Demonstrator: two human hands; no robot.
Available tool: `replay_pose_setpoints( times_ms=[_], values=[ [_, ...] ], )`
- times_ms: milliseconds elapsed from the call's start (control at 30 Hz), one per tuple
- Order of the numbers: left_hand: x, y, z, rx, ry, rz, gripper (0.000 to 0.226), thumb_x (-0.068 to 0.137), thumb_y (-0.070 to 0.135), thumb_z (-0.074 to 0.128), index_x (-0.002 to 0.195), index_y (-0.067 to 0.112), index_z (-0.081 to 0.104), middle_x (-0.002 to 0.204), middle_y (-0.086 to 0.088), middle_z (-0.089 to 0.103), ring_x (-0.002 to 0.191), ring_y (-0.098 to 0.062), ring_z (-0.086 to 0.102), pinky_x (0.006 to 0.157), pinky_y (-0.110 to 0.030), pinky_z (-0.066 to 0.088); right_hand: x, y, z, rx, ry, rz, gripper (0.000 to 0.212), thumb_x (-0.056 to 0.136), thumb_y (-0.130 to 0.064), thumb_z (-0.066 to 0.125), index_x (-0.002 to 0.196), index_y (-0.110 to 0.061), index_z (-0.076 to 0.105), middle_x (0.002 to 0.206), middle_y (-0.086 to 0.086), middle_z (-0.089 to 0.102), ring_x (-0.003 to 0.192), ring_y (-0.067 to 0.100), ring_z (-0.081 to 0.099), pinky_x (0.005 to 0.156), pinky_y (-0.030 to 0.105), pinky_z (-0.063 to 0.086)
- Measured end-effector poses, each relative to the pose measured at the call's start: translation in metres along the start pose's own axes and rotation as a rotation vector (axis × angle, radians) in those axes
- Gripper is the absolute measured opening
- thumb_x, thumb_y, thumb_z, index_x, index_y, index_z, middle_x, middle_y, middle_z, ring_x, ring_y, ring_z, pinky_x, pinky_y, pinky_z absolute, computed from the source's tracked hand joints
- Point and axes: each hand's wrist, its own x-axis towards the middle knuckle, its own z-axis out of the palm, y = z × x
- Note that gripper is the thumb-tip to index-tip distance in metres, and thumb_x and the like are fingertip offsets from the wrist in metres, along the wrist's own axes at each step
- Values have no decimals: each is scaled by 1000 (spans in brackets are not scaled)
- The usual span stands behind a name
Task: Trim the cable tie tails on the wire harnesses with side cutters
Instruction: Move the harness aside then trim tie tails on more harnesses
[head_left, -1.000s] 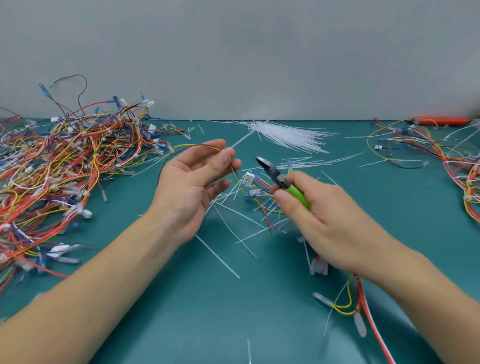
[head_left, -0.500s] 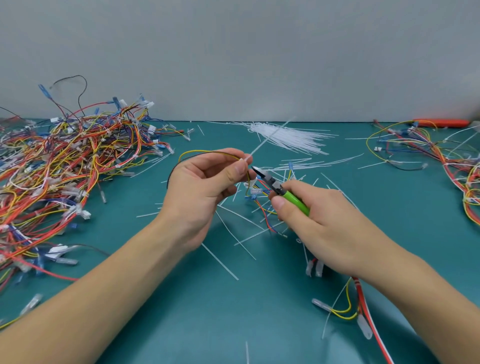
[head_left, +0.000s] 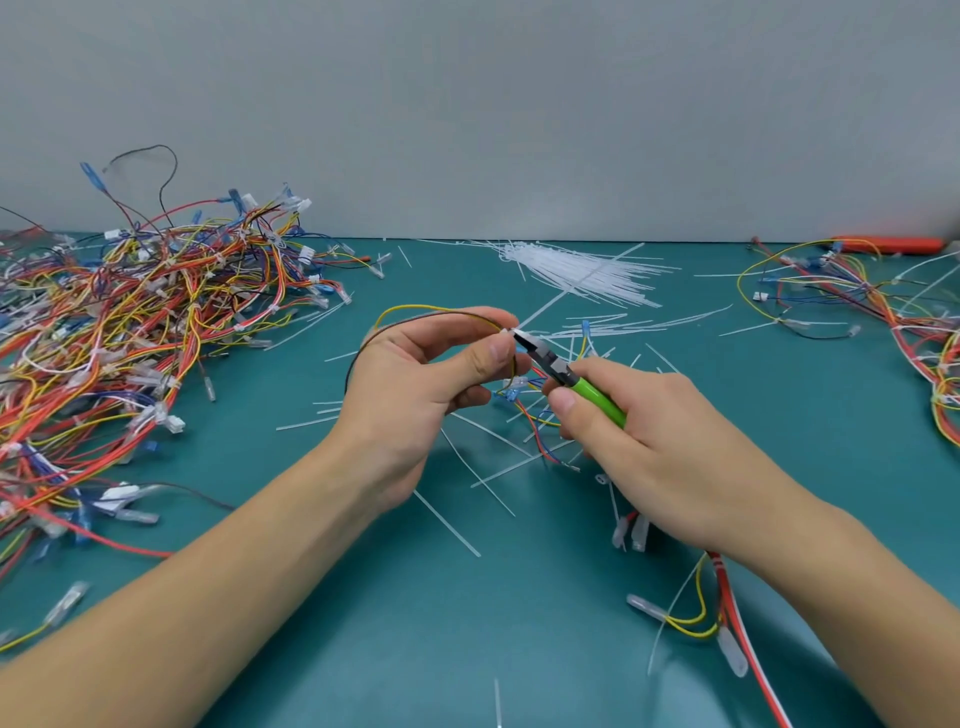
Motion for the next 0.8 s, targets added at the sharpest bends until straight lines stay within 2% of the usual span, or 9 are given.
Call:
replay_pose_setpoints(
  times_ms=[133, 333, 467, 633, 800],
  values=[
    [0, -1, -1, -10, -4, 3, 22, 73, 27, 83, 94, 19, 81, 103, -6, 79, 96, -27, 78, 59, -17, 50, 1, 1, 1, -7, 2, 4, 33, 102, -54, 42, 83, -28, 52, 69, -3, 61, 62, 16, 53, 60, 33, 44],
    [-1, -3, 0, -53, -21, -17, 24, 74, 28, 84, 96, 20, 80, 103, -9, 79, 100, -29, 77, 59, -17, 50, 3, 4, 1, 9, -2, 23, 36, 104, -52, 44, 81, -25, 53, 67, -1, 61, 60, 16, 54, 57, 31, 44],
    [-1, -5, -1, -89, -23, -43, 18, 76, 24, 84, 93, 24, 80, 102, -9, 79, 102, -30, 76, 61, -19, 53, 3, 5, 2, 13, -3, 36, 37, 104, -50, 45, 80, -23, 53, 67, 1, 60, 60, 17, 54, 59, 35, 46],
    [1, -6, -2, -84, -23, -50, 11, 79, 18, 85, 87, 23, 80, 100, -9, 79, 100, -31, 77, 65, -23, 57, 3, 6, 4, -26, -9, 50, 37, 103, -52, 42, 83, -22, 50, 68, 1, 58, 62, 18, 51, 56, 29, 41],
    [2, -6, -2, -95, -41, -58, 8, 80, 17, 83, 85, 23, 80, 101, -12, 79, 102, -33, 76, 68, -26, 58, 3, 6, 4, -55, -11, 45, 38, 102, -54, 39, 80, -25, 47, 65, -1, 54, 63, 18, 49, 57, 30, 39]
  ],
)
